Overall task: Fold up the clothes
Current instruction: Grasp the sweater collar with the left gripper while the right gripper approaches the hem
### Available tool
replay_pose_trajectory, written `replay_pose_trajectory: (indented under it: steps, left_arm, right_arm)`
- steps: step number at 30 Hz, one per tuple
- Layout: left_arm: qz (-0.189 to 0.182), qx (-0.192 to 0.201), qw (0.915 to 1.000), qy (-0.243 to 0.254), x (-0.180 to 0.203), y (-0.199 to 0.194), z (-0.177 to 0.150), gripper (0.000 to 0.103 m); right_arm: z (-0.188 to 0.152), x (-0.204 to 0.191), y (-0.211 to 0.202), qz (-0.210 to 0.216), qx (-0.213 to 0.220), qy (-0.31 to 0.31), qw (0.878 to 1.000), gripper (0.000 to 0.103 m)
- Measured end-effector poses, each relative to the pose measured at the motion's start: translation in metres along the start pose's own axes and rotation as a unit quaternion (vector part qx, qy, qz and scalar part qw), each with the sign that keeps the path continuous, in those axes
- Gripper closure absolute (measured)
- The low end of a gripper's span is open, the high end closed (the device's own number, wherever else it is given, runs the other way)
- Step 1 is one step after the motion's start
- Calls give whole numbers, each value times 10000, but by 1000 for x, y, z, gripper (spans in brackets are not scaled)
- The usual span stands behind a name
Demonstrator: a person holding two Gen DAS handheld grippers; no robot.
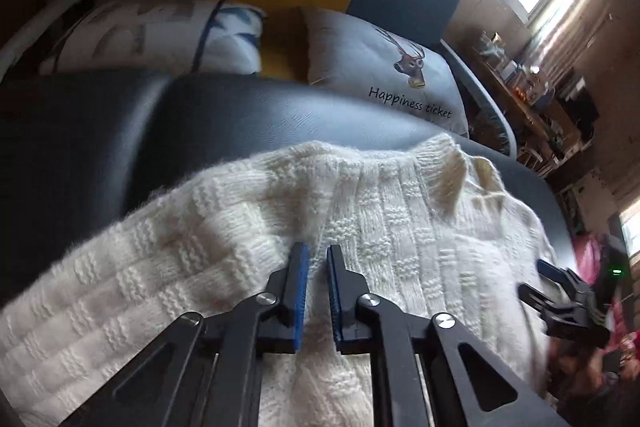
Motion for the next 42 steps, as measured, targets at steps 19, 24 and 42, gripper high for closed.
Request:
replay_pose_trajectory:
  steps: [19, 24, 42]
  left_arm:
    - [-2279, -1006, 9678, 353, 133, 84, 86, 73]
    - [-2559, -1189, 9578, 551, 143, 104, 87, 73]
    - [-2490, -1012, 9597, 824, 171, 125, 105, 98]
  right_arm:
    - [-5, -33, -32, 1793, 97, 296, 9833, 0]
    - [-5, -29, -33, 2044, 153, 490, 9775, 0]
    - [-7, -23, -35, 2228, 257, 657, 9723, 0]
Point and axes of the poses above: each gripper's, at about its wrist camera, not at the fingertips, and y roughly the way its jaws point, x to its right, z to its top, the point moved 8 cm from there along y, roughly the way its jaws point, and after that the axes turned 11 degrees about y, right-handed, at the moved point
